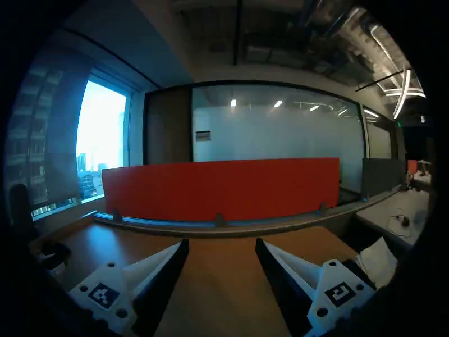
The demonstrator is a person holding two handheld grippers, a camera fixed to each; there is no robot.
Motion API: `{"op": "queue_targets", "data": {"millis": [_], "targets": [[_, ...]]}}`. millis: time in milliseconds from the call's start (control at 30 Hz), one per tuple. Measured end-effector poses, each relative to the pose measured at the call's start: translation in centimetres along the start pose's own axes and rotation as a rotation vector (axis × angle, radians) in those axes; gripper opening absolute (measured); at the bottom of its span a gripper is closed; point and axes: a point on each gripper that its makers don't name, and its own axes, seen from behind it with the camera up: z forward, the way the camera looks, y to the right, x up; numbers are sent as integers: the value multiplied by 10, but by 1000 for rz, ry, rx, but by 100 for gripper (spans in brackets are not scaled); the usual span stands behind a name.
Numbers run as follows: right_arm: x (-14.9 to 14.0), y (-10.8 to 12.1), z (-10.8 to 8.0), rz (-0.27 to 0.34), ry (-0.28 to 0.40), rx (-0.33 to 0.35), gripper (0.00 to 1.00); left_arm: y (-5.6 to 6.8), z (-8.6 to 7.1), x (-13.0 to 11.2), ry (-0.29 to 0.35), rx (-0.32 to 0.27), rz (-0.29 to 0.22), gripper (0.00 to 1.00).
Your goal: Fold towel
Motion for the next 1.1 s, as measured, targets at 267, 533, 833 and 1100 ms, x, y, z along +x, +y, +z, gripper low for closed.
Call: {"op": "queue_targets", "data": {"millis": [267,533,833,1100], "targets": [[5,1,0,1,13,4,92,0,0,-1,0,0,1,99],[13,9,-3,-1,39,4,92,0,0,-1,0,0,0,99],[14,17,-3,-21,69,1,93,0,1,-2,0,0,0,99],[0,33,-6,-15,83,-25,94,0,1,-3,1,0,0,99]]}}
